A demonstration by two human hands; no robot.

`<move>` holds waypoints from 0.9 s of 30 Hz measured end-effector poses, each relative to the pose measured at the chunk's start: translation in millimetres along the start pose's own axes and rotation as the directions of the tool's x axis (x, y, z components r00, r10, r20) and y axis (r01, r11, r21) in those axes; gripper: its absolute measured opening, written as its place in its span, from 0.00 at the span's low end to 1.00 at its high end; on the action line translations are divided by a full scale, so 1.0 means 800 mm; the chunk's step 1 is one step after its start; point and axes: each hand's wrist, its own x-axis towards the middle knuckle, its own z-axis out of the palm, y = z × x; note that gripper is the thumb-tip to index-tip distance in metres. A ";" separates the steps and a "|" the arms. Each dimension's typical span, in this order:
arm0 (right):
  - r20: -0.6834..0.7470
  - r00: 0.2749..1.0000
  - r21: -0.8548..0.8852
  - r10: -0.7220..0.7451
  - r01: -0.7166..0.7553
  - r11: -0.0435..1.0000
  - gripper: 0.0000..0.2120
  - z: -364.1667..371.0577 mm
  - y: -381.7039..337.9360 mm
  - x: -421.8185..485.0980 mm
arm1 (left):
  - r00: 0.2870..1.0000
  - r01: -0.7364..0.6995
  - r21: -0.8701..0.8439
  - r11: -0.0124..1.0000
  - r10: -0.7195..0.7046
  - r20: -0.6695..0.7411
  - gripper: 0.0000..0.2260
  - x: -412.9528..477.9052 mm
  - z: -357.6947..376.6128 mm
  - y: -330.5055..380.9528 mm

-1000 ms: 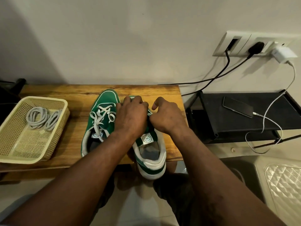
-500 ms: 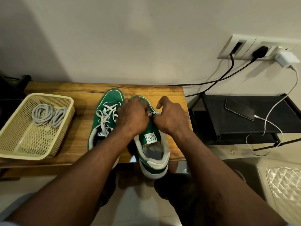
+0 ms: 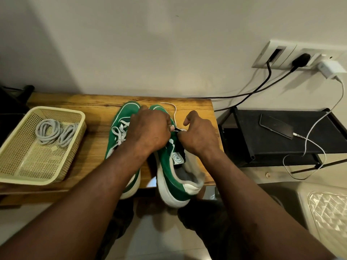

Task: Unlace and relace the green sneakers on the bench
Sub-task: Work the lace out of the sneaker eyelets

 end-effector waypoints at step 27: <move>0.018 1.000 -0.013 0.024 -0.023 1.000 0.17 0.001 -0.004 0.002 | 0.974 0.104 -0.178 0.978 -0.064 0.218 0.11 0.006 -0.027 -0.011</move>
